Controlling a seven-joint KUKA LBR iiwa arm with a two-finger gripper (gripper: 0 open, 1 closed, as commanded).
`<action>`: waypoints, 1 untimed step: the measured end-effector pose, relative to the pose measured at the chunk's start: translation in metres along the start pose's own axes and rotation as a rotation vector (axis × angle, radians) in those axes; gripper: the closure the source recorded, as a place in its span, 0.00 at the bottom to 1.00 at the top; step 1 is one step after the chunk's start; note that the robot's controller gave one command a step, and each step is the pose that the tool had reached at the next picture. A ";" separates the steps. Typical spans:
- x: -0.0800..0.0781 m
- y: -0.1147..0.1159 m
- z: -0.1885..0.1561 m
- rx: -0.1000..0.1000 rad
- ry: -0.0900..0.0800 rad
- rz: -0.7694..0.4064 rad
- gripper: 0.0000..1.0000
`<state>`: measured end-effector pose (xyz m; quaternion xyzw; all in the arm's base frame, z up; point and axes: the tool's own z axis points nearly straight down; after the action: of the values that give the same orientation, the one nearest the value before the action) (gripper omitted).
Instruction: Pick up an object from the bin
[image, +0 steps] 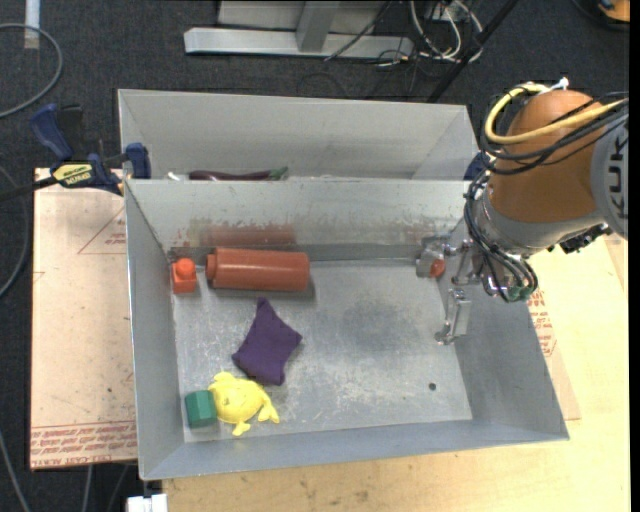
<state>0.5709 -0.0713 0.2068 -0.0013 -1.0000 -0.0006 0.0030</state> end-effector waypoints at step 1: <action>-0.001 0.000 -0.005 0.001 -0.007 -0.002 0.00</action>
Offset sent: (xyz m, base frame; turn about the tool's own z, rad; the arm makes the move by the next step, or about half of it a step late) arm 0.0297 0.0658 -0.1308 -0.2396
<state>0.5724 -0.0711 0.2114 -0.0005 -1.0000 -0.0001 -0.0007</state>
